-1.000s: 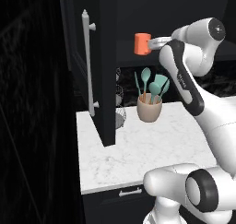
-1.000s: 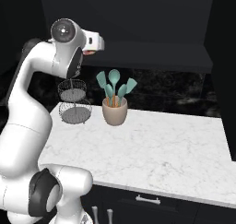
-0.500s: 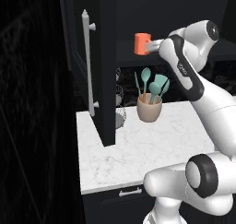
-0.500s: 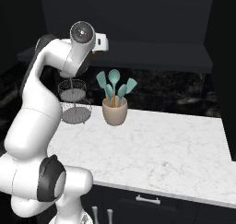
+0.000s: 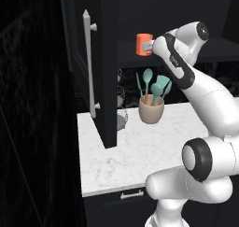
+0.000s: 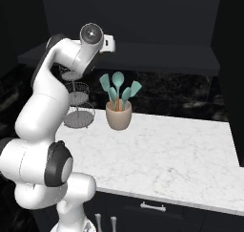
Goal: Gather all objects into one cabinet and sort the glasses and bowls to opposite sides.
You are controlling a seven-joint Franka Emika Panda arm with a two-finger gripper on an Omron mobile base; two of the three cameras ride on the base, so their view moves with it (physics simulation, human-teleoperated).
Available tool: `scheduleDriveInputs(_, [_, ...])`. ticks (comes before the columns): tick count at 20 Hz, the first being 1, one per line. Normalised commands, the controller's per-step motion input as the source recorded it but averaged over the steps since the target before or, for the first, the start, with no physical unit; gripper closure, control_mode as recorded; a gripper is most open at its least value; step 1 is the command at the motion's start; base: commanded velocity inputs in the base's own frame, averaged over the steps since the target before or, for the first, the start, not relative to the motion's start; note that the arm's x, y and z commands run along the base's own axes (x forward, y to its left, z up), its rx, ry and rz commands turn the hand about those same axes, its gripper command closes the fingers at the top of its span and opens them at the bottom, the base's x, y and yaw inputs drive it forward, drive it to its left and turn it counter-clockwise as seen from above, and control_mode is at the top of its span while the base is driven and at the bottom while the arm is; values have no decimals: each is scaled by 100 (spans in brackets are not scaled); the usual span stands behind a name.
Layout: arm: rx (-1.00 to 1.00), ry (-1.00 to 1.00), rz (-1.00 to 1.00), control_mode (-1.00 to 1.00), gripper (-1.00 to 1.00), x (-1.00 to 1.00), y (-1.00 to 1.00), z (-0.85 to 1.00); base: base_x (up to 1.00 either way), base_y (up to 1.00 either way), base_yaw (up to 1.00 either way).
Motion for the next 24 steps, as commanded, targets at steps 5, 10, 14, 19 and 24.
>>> scheduleDriveInputs(5, [0, 5, 0, -100, -100, 11, 18, 0, 0, 0, 0])
scheduleDriveInputs(10, [0, 2, 0, -100, -100, 0, 13, 0, 0, 0, 0])
scheduleDriveInputs(14, [0, 0, 0, -100, -100, 0, 0, 0, 0, 0, 0])
scheduleDriveInputs(19, [0, 0, 0, -100, -100, 0, 0, 0, 0, 0, 0])
scheduleDriveInputs(24, [0, 0, 0, -100, 100, 0, 0, 0, 0, 0, 0])
